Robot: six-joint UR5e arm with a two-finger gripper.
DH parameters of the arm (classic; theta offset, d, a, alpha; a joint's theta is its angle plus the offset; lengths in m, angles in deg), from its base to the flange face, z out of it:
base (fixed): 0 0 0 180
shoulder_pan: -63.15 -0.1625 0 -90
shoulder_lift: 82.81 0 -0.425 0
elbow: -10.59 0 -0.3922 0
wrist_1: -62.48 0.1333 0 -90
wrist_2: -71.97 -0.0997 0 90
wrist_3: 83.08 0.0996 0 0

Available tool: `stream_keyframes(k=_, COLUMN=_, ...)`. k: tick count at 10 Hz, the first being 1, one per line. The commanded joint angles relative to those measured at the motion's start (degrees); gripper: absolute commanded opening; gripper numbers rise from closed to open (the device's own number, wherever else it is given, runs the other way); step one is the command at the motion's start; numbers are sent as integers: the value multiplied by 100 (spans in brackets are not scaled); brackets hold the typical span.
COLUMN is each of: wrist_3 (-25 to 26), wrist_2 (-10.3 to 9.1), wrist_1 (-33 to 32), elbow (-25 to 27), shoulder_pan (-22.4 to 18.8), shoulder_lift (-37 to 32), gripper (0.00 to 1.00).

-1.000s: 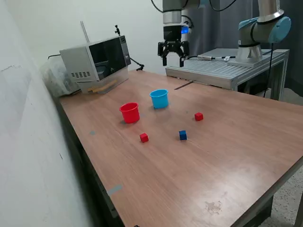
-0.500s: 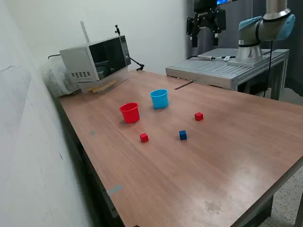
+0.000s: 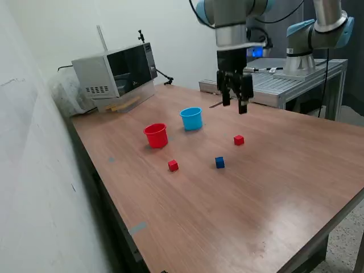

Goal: Place red objects in the red bin, and blue objects in the blue bin.

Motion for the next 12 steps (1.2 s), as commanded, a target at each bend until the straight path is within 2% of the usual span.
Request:
stream_keyframes(k=1, wrist_3=167, wrist_2=259, wrist_1=-479, elbow=-151, shoulder_pan=-6, shoulder_lift=1030, gripper=100)
stream_keyframes(k=2, wrist_3=202, wrist_2=426, wrist_1=-594, elbow=-247, shoulder_pan=-6, shoulder_lift=1285, gripper=100)
stream_keyframes(k=3, wrist_3=211, wrist_2=488, wrist_1=-639, elbow=-395, shoulder_pan=12, shoulder_lift=1471, gripper=100)
stream_keyframes(k=5, wrist_3=238, wrist_2=498, wrist_1=-666, elbow=-695, shoulder_pan=64, shoulder_lift=1648, gripper=100)
stream_keyframes(k=8, wrist_3=326, wrist_2=506, wrist_1=-718, elbow=-714, shoulder_pan=91, shoulder_lift=1666, gripper=100)
stream_keyframes(k=9, wrist_3=326, wrist_2=506, wrist_1=-718, elbow=-705, shoulder_pan=91, shoulder_lift=1666, gripper=0)
stream_keyframes(k=12, wrist_3=282, wrist_2=498, wrist_1=-710, elbow=-705, shoulder_pan=100, shoulder_lift=1622, gripper=0)
